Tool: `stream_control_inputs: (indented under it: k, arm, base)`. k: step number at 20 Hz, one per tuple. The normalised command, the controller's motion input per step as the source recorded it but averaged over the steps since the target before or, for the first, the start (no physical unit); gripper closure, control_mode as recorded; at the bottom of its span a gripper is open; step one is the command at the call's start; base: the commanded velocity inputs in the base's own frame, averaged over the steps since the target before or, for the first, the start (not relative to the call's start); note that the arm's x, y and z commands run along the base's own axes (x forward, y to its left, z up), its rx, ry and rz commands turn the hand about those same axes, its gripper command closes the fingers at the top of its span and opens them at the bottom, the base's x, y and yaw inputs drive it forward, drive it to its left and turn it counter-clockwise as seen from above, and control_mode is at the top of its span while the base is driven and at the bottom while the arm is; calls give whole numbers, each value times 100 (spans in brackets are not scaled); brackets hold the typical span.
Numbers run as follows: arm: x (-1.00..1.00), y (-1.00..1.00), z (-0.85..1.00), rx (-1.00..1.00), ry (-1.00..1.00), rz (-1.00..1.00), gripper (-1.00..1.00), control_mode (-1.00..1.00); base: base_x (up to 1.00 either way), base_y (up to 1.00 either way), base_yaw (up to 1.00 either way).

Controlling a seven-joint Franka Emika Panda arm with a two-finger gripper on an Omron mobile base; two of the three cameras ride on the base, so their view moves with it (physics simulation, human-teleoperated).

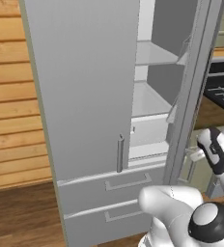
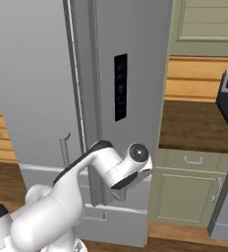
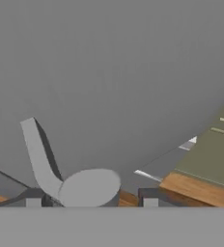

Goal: Take the strawberry from the fridge and place it on top of the pancake, located on the dining counter.

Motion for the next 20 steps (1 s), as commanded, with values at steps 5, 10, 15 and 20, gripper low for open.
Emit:
stream_control_inputs:
  k: [5,10,15,20]
  arm:
    - [-29,-57,79,0,0,1,-100,-100]
    - [-74,-26,72,0,0,0,-100,-100]
    - [-99,39,49,-6,-7,-9,-100,-100]
    - [-84,100,71,-36,0,-13,-100,-100]
  base:
    - [0,0,0]
    - [0,0,0]
    - [0,0,0]
    - [0,0,0]
